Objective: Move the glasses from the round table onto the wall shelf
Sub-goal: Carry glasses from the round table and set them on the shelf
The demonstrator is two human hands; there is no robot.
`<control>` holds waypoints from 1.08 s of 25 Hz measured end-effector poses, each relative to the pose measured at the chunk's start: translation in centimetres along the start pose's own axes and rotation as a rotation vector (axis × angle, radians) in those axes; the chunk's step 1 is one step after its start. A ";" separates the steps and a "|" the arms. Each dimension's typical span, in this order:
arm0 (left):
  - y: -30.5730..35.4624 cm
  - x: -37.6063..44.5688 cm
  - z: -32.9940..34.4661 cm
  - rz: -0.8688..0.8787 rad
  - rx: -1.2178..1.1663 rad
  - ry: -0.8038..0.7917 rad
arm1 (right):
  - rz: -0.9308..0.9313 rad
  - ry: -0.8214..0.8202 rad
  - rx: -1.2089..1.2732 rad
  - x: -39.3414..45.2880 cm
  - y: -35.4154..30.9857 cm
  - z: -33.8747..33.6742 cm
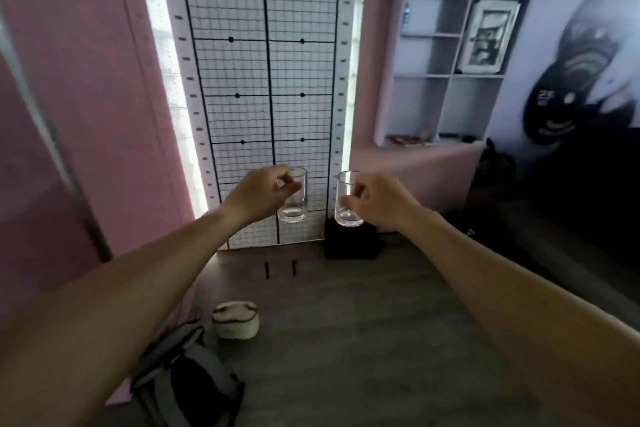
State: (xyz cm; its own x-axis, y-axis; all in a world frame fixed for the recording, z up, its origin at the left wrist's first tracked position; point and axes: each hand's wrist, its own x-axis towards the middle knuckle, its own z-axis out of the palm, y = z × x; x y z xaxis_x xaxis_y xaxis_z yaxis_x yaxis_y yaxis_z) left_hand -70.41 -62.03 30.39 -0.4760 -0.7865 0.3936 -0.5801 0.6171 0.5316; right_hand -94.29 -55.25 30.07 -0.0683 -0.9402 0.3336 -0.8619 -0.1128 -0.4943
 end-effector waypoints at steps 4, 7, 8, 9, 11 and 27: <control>2.1 7.9 5.2 0.131 -0.060 -0.071 | 0.073 0.068 -0.064 1.9 6.0 -3.4; 2.8 14.6 8.5 0.197 -0.100 -0.133 | 0.125 0.145 -0.108 4.9 9.7 -5.6; 3.0 16.8 9.3 0.212 -0.107 -0.148 | 0.148 0.141 -0.129 6.2 10.6 -6.3; 3.2 18.8 9.9 0.225 -0.107 -0.156 | 0.173 0.132 -0.150 7.3 11.3 -6.9; 3.5 22.5 10.6 0.257 -0.105 -0.166 | 0.210 0.152 -0.186 9.6 12.6 -8.1; 4.9 45.1 20.7 0.310 -0.173 -0.133 | 0.402 0.269 -0.170 25.2 27.2 -12.2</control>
State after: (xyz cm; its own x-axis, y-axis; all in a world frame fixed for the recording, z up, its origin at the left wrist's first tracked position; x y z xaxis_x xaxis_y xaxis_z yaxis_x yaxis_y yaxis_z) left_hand -108.38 -94.00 35.21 -0.6993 -0.5463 0.4610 -0.2806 0.8030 0.5258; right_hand -125.58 -78.12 34.90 -0.5184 -0.7804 0.3497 -0.8093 0.3156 -0.4955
